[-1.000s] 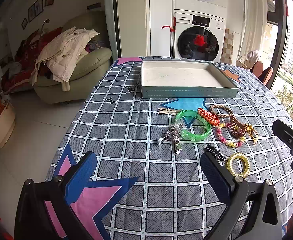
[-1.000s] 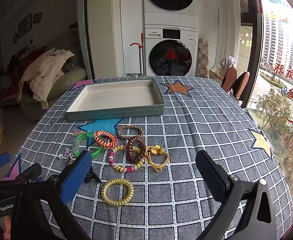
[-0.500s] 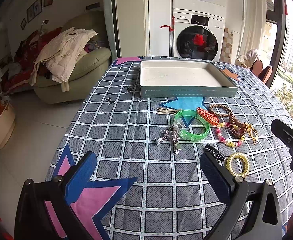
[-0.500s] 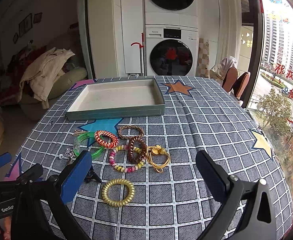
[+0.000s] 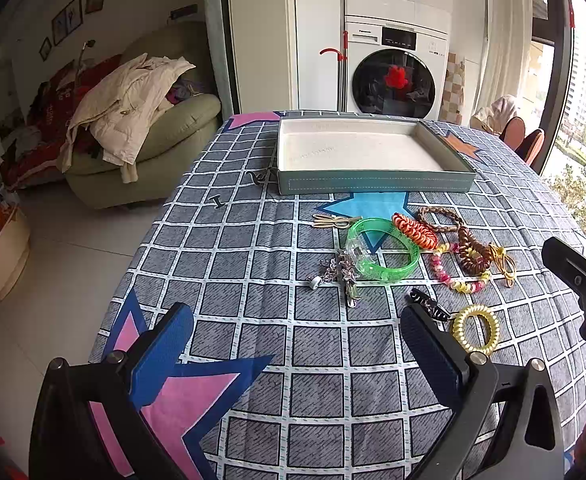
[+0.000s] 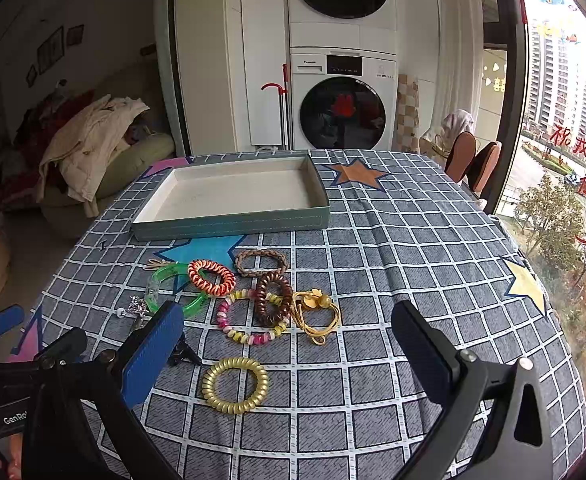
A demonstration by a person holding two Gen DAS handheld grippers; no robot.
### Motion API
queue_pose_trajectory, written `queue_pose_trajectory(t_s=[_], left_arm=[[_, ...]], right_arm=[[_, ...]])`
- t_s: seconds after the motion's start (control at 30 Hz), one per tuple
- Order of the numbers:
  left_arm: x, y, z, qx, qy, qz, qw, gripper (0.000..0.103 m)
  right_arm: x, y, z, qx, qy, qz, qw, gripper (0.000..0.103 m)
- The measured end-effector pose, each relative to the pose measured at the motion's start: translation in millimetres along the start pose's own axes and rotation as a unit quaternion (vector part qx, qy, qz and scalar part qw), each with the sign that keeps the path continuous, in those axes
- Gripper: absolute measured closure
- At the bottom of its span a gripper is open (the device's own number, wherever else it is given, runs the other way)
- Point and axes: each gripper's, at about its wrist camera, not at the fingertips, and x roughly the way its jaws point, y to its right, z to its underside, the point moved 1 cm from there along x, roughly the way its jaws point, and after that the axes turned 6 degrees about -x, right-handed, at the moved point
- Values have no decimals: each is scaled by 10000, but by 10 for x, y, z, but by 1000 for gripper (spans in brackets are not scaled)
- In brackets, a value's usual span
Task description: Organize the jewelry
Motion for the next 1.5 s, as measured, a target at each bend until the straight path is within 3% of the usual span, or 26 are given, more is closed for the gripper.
queue_pose_trajectory(t_s=[0.27, 0.53, 0.8, 0.97, 1.03, 1.13, 1.2, 1.3, 1.4, 1.43, 1.47, 1.5], left_arm=[[70, 53, 7, 30, -68, -2, 10000, 0], [330, 47, -269, 278, -295, 337, 9986, 0], [836, 268, -560, 704, -840, 816, 9906, 0], [1082, 354, -594, 766, -1213, 876, 9858, 2], [1146, 376, -606, 779, -1344, 900, 9838, 13], [1205, 430, -612, 845, -1434, 888, 9820, 13], [1228, 481, -610, 948, -1453, 875, 9809, 22], [1254, 532, -601, 1022, -1505, 869, 9795, 23], [1293, 582, -600, 1136, -1546, 857, 9777, 44], [1305, 588, -601, 1141, -1563, 861, 9773, 46], [1309, 593, -599, 1148, -1560, 867, 9772, 47], [1308, 599, -598, 1169, -1537, 862, 9774, 54]], right_arm=[[59, 12, 29, -121, 12, 99, 9999, 0], [200, 217, 45, 34, -48, 63, 10000, 0], [516, 510, 131, 202, -540, 43, 9983, 0], [704, 461, 139, -211, -1006, -100, 9947, 2], [773, 409, 141, -448, -1343, -182, 9898, 9], [896, 375, 148, -750, -1617, -257, 9836, 20], [981, 342, 147, -901, -1722, -357, 9803, 29], [1077, 257, 174, -1158, -1760, -485, 9764, 37], [1123, 193, 178, -1357, -1709, -552, 9743, 49], [1134, 188, 168, -1370, -1715, -564, 9740, 54], [1146, 186, 156, -1350, -1710, -585, 9742, 65], [1156, 196, 147, -1306, -1730, -621, 9743, 72]])
